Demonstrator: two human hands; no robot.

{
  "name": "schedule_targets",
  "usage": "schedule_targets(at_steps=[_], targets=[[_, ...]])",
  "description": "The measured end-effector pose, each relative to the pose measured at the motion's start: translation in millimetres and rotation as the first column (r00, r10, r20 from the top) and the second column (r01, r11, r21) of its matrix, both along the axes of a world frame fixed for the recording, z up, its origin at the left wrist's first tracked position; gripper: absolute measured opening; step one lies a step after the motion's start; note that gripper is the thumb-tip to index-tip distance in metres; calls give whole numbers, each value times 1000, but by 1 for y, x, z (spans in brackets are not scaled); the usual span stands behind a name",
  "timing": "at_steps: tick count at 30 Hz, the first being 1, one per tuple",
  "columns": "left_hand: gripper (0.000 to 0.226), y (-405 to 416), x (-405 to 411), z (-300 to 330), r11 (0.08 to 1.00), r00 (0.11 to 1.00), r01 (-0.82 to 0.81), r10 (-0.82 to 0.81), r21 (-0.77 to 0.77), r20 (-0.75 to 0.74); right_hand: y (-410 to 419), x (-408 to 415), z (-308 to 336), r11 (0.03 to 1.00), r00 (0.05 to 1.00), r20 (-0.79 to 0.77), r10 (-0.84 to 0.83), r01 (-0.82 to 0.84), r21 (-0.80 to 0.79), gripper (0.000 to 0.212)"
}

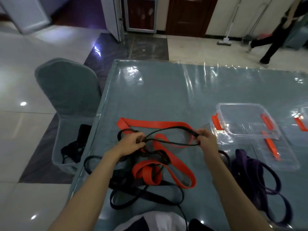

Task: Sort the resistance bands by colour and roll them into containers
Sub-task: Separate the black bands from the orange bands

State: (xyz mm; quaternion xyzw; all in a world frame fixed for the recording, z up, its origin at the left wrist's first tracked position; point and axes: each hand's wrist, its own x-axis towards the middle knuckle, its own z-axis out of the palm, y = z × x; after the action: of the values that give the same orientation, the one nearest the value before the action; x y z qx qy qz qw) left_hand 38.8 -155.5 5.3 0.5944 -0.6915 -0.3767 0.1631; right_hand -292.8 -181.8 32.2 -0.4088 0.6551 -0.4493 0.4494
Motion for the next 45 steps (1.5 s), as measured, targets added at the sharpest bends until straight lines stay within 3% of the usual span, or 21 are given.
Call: schedule_targets(at_steps=[3, 8, 11, 14, 15, 17, 20, 23, 28, 32, 35, 38, 41, 45], targets=[[31, 15, 0, -5, 993, 994, -114, 114, 24, 1, 16, -1, -31, 953, 940, -204, 273, -237, 186, 44], [38, 37, -6, -31, 996, 978, -79, 84, -33, 191, 27, 22, -63, 728, 680, -284, 676, -554, 405, 37], [41, 45, -9, -40, 996, 971, -72, 84, -59, 224, 21, 41, -69, 645, 595, -268, 758, -621, 445, 36], [47, 45, -15, -39, 996, 970, 26, -44, 80, 238, 10, 61, -65, 625, 501, -374, 780, -656, 424, 86], [49, 42, -15, -39, 991, 962, 38, -70, 127, 264, 7, 67, -63, 609, 484, -373, 792, -677, 413, 93], [49, 35, -15, -37, 984, 949, 38, -91, 176, 303, 3, 78, -60, 543, 414, -358, 837, -712, 445, 83], [41, 26, -13, -38, 972, 975, 35, -85, 232, 207, 0, 88, -67, 478, 305, -409, 860, -763, 435, 70], [37, 24, -16, -40, 969, 987, 24, -63, 244, 151, -1, 94, -78, 513, 376, -367, 851, -748, 422, 66], [31, 22, -29, -39, 989, 993, -61, 73, 136, -88, -5, 93, -86, 636, 515, -376, 771, -655, 407, 44], [38, 20, -24, -31, 993, 976, -115, 121, 39, -181, -8, 86, -89, 723, 653, -309, 691, -630, 284, 40], [56, 21, -5, -30, 971, 962, -221, 202, -88, -184, -10, 78, -79, 784, 742, -255, 620, -595, 175, 29], [47, 24, 16, -37, 893, 903, -411, 370, -186, -217, -12, 71, -64, 833, 806, -212, 552, -545, 99, 35], [30, 28, 29, -41, 812, 816, -568, 535, -134, -220, -14, 71, -48, 836, 829, -118, 546, -548, 25, 38], [32, 27, 35, -40, 796, 753, -600, 594, 73, -284, -15, 79, -14, 834, 839, 28, 544, -536, -133, 24]])
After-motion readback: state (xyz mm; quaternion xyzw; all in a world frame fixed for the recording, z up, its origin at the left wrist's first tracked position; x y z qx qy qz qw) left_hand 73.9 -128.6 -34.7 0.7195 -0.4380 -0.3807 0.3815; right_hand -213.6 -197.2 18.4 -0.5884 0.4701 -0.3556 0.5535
